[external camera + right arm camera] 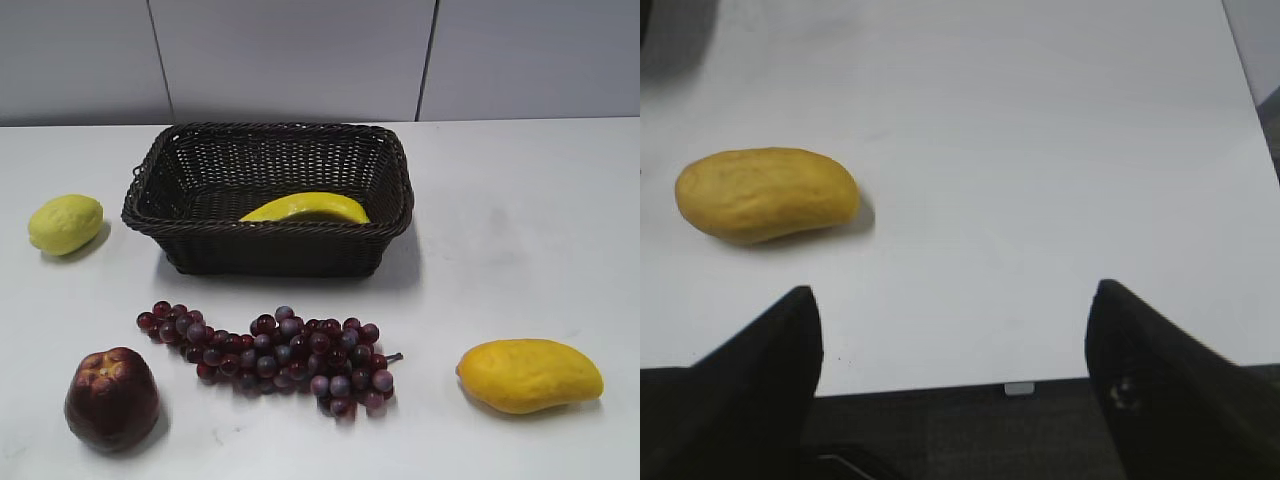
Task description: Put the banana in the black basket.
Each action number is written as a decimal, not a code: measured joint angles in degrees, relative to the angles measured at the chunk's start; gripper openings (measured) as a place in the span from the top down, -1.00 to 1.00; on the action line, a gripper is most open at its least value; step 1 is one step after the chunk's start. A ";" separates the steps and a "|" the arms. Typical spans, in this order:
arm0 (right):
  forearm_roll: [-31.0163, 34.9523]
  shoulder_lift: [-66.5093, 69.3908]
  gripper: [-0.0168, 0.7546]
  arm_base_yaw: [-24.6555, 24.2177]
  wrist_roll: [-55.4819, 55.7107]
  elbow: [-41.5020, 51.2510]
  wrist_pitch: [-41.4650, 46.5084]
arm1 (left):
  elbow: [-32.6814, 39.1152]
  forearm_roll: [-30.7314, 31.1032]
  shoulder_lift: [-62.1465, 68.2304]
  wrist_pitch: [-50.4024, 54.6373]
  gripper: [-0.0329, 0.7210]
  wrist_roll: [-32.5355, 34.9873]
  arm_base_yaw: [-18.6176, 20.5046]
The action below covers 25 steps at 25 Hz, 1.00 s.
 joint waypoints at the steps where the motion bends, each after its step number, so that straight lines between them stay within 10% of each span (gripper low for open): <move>1: 0.66 -1.62 -0.72 -0.48 -0.51 0.45 -0.40 | 0.00 0.00 0.00 0.00 0.37 0.00 0.00; 25: 1.28 -14.85 -0.58 -1.77 -2.50 5.78 -4.32 | 0.00 0.00 0.00 0.00 0.37 0.00 0.00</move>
